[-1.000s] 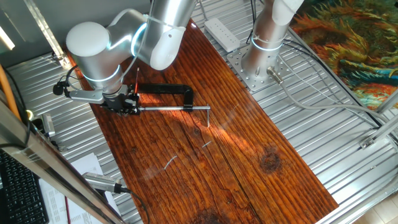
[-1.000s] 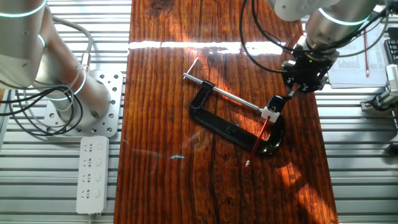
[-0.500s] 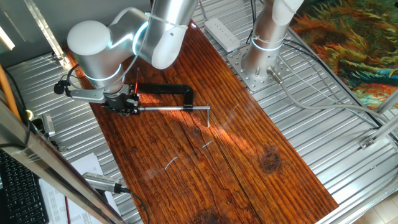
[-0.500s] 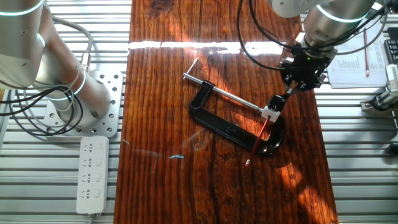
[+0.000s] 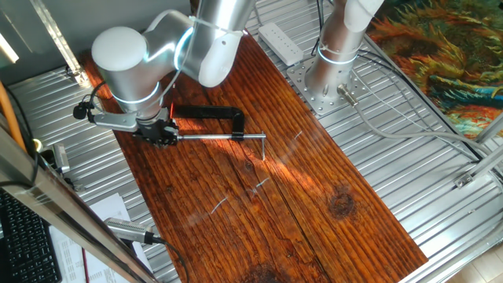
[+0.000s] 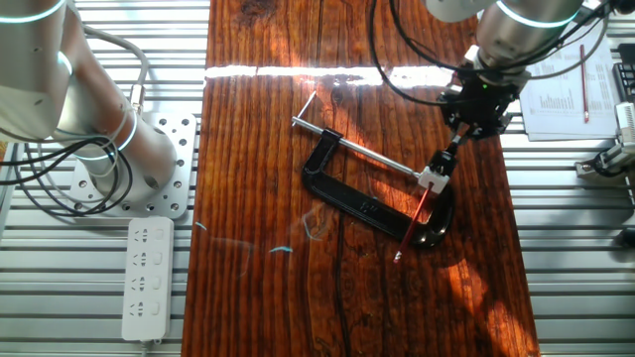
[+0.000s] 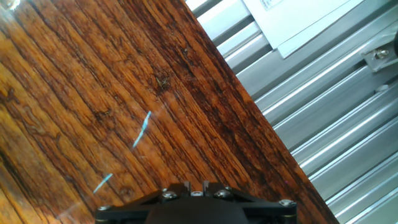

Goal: Sharpen the pencil with a pencil sharpener

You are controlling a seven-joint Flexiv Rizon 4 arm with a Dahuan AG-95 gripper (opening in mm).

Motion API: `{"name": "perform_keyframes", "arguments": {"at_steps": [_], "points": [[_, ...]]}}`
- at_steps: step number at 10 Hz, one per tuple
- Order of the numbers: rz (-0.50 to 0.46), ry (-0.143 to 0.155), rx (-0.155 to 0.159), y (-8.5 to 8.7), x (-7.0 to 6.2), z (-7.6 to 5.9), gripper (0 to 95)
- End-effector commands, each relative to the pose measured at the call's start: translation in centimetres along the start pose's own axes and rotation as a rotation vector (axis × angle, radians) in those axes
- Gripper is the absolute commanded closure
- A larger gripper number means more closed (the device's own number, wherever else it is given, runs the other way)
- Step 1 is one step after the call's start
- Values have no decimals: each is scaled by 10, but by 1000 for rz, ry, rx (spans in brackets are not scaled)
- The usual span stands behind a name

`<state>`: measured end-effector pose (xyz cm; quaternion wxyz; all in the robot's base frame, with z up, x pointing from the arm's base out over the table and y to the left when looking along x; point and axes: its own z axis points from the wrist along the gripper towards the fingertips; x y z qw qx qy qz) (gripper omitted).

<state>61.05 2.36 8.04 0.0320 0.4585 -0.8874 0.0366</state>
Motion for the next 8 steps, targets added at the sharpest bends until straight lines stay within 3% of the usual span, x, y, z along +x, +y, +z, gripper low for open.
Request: {"name": "perform_keyframes", "arguments": {"at_steps": [1,3,5,8], "points": [[8,-6,3,6,4,9,950],[25,-7,-10,13,3,9,950],[30,8,3,23,6,8,950],[26,-10,1,29,16,15,950]]}}
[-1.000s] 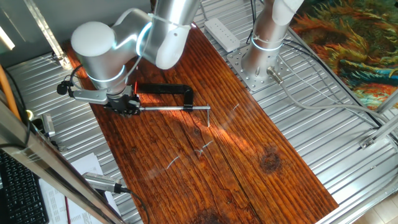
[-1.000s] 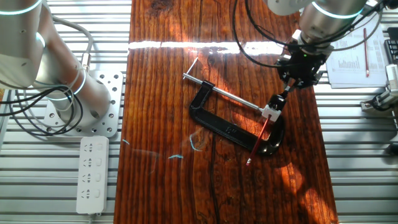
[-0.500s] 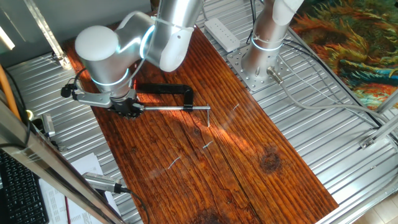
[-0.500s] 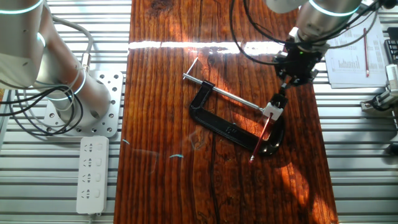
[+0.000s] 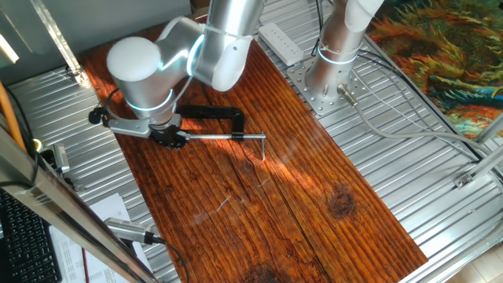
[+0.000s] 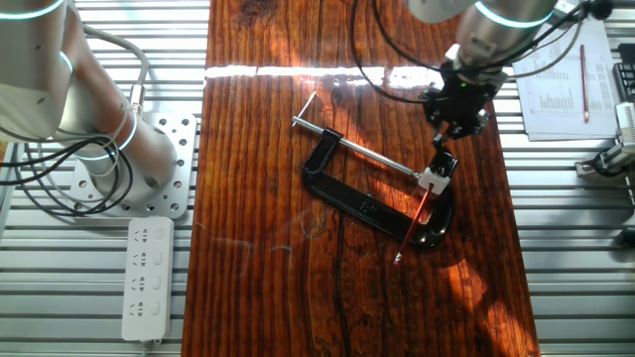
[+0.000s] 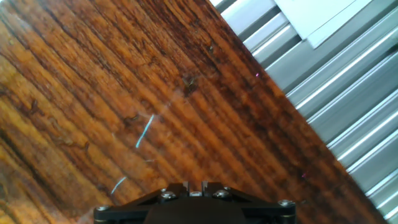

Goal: Sharpen the pencil with a pencil sharpener

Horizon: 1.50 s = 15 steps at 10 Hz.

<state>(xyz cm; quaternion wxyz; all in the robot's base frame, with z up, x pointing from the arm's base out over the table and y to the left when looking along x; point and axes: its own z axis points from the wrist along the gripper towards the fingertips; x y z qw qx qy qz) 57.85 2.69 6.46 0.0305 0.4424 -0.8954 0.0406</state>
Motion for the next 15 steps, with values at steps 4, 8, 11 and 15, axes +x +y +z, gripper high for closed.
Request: {"name": "perform_keyframes", "arguments": {"at_steps": [4,8,11,15], "points": [[-17,-21,5,0,2,0,950],[-18,-26,3,1,2,2,950],[-22,-30,4,1,2,7,950],[-27,-31,10,1,2,14,950]]}}
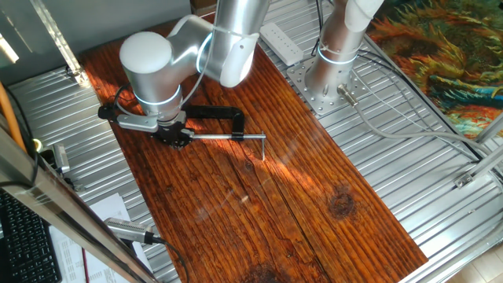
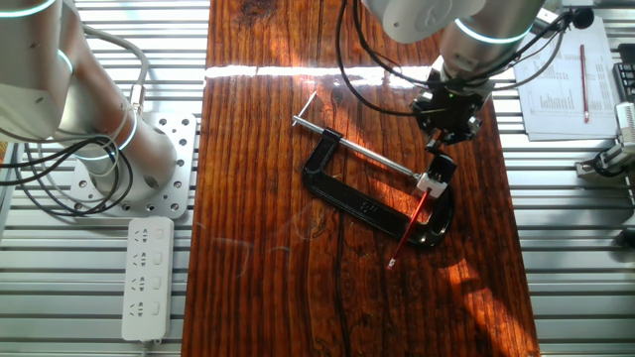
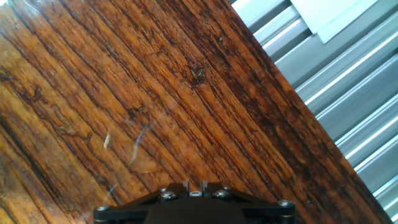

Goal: Sharpen the pencil with a pencil sharpener

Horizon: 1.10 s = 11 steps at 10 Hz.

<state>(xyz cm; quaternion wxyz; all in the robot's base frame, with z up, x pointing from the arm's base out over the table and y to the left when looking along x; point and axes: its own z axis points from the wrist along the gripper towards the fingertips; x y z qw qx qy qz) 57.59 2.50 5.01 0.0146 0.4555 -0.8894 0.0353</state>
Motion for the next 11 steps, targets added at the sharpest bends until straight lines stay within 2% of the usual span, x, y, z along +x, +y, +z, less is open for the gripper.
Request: {"name": "perform_keyframes", "arguments": {"at_steps": [1,6,11], "points": [[1,2,5,-1,0,3,950],[-5,-4,14,-2,-1,12,950],[-12,9,23,-5,-4,17,950]]}}
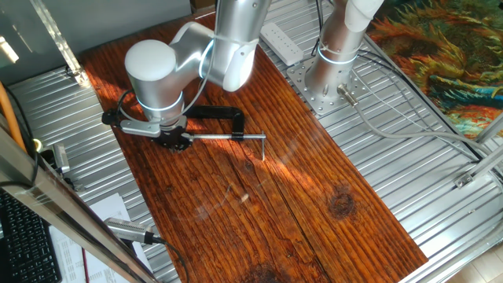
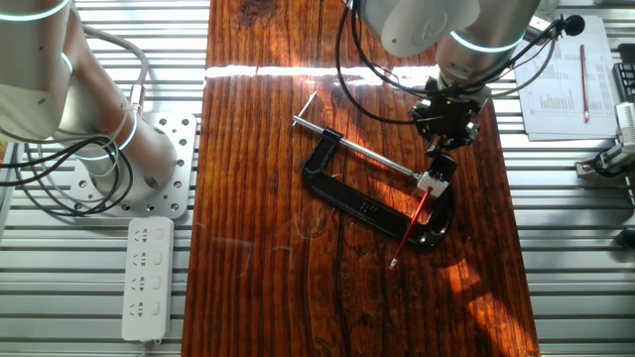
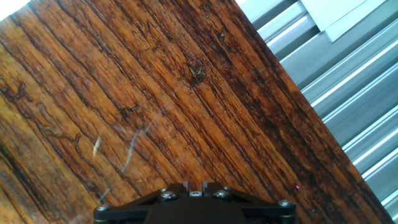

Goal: Sharpen the pencil with a pencil sharpener

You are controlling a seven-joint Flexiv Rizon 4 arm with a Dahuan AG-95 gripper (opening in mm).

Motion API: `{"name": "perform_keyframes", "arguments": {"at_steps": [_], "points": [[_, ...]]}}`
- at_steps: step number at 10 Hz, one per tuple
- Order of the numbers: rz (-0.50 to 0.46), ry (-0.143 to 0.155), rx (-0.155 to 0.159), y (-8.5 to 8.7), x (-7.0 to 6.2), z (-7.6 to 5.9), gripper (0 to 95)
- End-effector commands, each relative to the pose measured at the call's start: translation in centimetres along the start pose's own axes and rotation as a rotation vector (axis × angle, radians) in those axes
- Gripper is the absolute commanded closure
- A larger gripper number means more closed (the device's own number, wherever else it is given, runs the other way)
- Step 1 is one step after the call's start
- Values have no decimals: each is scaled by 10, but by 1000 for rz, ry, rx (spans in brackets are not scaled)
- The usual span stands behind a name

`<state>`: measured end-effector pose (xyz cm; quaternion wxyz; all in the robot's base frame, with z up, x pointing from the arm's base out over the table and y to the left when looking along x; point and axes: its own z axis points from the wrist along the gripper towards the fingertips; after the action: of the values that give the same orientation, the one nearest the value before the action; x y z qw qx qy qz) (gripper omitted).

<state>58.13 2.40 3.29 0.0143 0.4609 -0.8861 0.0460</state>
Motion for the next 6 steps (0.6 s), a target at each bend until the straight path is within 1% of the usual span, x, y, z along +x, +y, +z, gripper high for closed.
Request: {"name": "perform_keyframes", "arguments": {"at_steps": [1,3,6], "points": [[0,2,4,-1,-1,2,950],[1,2,7,-2,-1,5,950],[-1,11,11,-5,-2,4,950]]}}
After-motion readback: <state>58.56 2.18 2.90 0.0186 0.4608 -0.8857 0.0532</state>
